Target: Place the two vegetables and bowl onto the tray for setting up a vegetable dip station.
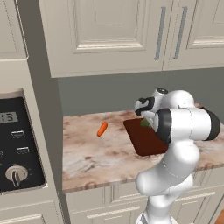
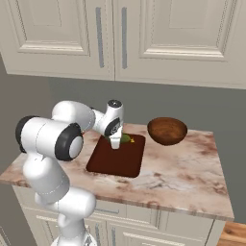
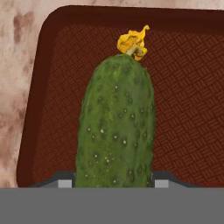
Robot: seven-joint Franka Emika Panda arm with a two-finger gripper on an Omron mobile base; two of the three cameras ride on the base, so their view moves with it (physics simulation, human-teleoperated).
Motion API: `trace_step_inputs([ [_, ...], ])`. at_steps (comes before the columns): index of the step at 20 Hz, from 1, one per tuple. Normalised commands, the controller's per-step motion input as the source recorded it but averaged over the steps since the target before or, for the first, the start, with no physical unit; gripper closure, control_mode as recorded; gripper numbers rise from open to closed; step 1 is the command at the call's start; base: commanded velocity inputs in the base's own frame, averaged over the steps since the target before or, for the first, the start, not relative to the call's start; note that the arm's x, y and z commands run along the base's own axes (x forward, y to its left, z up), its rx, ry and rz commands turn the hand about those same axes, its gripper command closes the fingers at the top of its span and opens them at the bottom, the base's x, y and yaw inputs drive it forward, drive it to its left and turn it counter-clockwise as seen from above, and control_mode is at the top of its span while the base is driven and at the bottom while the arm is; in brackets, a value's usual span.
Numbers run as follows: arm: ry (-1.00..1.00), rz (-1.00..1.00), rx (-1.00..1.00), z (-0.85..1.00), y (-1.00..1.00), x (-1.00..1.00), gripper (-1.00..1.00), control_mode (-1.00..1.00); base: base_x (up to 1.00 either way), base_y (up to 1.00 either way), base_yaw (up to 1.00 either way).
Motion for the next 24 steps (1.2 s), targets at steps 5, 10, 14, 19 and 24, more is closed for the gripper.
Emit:
trace_step_inputs([
  [5,0.0,0.0,0.01,0.0,0.0,0.34,1.0,-1.0,0.0,0.0,0.0],
  [10,0.0,0.0,0.0,-0.02,0.0,0.33,1.0,-1.0,0.0,0.0,0.0],
  [14,0.0,0.0,0.0,-0.07,0.0,0.31,1.0,-1.0,0.0,0.0,0.0],
  [19,0.0,0.0,0.0,-0.12,0.0,0.25,1.0,-1.0,0.0,0.0,0.0],
  [24,0.0,0.0,0.0,-0.2,0.0,0.15,1.0,-1.0,0.0,0.0,0.0],
])
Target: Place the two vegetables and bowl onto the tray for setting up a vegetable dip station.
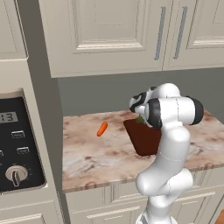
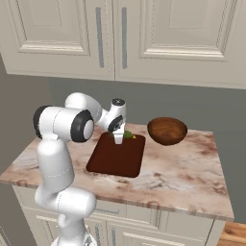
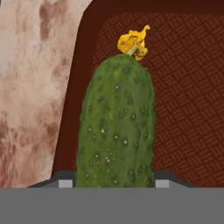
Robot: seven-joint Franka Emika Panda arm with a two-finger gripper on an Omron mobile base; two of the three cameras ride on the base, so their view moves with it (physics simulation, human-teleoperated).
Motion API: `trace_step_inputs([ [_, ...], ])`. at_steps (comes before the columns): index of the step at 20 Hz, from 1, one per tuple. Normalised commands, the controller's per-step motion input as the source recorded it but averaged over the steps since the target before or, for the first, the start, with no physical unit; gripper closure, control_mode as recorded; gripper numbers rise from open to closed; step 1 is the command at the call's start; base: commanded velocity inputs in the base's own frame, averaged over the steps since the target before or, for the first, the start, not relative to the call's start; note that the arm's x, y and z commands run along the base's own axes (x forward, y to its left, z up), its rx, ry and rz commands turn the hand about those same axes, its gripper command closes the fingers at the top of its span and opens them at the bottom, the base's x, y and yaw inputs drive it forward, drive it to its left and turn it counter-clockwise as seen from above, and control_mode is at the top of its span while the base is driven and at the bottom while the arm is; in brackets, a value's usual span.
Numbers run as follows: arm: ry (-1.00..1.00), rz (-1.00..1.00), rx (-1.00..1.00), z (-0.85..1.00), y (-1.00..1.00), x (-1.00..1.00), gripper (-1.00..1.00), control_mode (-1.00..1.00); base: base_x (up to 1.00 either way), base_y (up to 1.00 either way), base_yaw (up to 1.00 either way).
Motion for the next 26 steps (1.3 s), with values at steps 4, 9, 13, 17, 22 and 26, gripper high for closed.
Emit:
trace_step_inputs([
  [4,0.0,0.0,0.0,-0.18,0.0,0.09,1.0,-1.0,0.0,0.0,0.0],
  [9,0.0,0.0,0.0,-0.13,0.0,0.02,1.0,-1.0,0.0,0.0,0.0],
  [13,0.06,0.0,0.0,0.0,0.0,0.0,1.0,-1.0,0.0,0.0,0.0],
  [17,0.06,0.0,0.0,0.0,0.0,0.0,1.0,-1.0,0.0,0.0,0.0],
  [22,0.01,0.0,0.0,-0.01,0.0,0.09,1.0,-1.0,0.0,0.0,0.0],
  [26,0.0,0.0,0.0,0.0,0.0,0.09,1.0,-1.0,0.0,0.0,0.0],
])
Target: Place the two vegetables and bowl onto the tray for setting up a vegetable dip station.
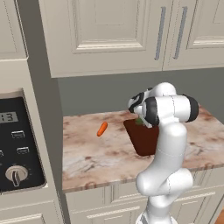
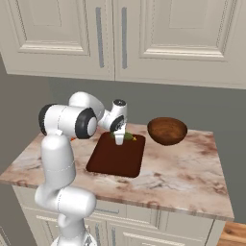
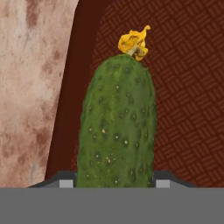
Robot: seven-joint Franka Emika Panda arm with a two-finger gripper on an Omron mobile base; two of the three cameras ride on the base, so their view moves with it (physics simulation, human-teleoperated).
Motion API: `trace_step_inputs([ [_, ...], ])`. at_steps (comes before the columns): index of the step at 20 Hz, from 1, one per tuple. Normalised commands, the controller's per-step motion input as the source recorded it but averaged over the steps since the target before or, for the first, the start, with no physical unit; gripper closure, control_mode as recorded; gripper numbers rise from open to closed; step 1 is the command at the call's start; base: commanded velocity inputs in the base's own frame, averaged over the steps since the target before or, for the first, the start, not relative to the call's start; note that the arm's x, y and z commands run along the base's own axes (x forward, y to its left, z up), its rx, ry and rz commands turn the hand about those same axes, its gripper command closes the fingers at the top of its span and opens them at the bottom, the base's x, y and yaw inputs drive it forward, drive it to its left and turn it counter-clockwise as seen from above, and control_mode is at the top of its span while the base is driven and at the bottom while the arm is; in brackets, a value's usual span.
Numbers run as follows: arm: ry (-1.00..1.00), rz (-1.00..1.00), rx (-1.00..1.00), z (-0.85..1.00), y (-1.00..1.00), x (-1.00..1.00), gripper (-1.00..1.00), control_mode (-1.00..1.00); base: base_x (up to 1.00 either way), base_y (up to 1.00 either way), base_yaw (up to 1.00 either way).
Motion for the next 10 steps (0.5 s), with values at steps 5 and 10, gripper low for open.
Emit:
trace_step_inputs([
  [5,0.0,0.0,0.0,0.0,0.0,0.02,1.0,-1.0,0.0,0.0,0.0],
  [10,0.0,0.0,0.0,0.0,0.0,0.0,-1.0,-1.0,0.0,0.0,0.0],
])
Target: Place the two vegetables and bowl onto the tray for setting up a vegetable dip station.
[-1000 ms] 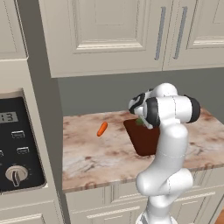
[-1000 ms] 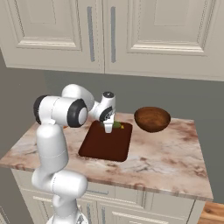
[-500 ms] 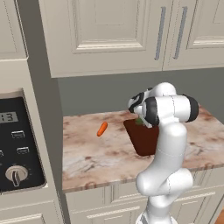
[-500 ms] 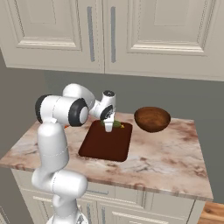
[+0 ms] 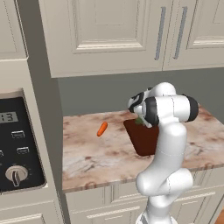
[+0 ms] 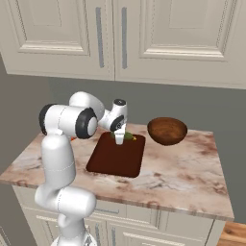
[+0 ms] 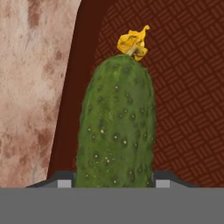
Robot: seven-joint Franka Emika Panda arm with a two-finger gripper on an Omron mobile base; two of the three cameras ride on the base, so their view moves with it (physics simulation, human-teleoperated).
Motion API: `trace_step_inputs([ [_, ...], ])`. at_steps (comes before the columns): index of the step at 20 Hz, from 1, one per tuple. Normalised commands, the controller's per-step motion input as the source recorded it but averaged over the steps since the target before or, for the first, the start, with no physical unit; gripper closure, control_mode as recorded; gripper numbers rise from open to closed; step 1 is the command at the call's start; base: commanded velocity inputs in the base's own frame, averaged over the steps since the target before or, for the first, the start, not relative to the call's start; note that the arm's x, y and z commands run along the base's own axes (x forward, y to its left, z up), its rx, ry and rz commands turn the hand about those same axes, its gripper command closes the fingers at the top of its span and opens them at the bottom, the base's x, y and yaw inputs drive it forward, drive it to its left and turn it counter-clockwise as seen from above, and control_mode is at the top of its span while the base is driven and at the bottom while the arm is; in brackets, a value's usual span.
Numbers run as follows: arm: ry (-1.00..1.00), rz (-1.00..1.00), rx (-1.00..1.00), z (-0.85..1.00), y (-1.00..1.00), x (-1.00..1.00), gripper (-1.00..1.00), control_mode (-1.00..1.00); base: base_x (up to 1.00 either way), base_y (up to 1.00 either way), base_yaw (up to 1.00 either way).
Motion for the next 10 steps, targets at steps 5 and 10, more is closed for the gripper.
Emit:
trace_step_inputs([
  [5,0.0,0.0,0.0,0.0,0.0,0.0,-1.0,-1.0,0.0,0.0,0.0],
  [10,0.0,0.0,0.0,0.0,0.0,0.0,-1.0,-1.0,0.0,0.0,0.0],
])
